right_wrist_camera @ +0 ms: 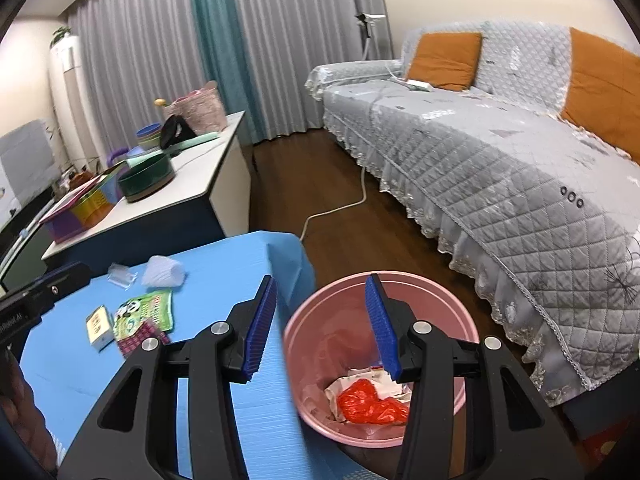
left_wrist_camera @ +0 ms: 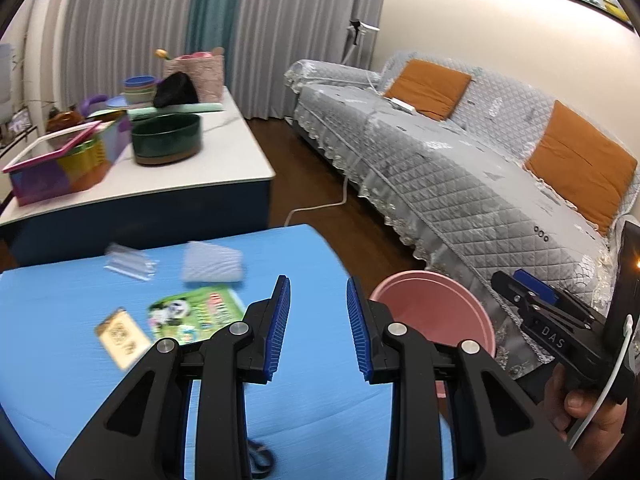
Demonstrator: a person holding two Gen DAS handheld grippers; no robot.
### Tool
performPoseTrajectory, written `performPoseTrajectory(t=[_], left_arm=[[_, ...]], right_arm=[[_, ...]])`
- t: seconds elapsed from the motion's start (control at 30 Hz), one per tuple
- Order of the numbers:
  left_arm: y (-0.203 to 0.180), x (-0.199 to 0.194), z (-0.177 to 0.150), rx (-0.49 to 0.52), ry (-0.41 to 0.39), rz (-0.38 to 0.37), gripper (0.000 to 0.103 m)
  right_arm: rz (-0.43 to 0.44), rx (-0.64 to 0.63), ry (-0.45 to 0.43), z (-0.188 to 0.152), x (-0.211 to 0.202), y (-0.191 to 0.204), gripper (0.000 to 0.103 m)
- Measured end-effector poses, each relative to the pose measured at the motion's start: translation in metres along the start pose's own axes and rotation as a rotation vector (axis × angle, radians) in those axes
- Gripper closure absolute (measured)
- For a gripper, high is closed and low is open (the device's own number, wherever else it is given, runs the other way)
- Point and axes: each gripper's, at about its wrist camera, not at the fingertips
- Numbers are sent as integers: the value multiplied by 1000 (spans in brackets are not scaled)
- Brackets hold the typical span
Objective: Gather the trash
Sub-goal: 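Move both open grippers back to the remaining trash on the table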
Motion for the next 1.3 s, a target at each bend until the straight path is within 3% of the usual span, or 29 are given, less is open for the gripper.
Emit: performPoseTrajectory(t=[0.27,0.53,0.83,1.3], left_arm=[[53,-5,-11,-91,-4,37,74],[80,-7,-16,-144,-32,55,74],[125,-26,-21,-225,-78,115,74],[212,-34,-49,-404,-40,248,74]], right_arm=[[17,-67,14,-7,8,32,56],[29,-117,31,-14,21,60,56],[96,-96,15,-13,29,85,57],[232,-171,114,-39,66,154,61]])
Point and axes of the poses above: each gripper's, at about its wrist camera, not at the fingertips, and x roughly the way its jaws point, y to its left, z to its top, and after that the axes turned 5 degrees about z, right-handed
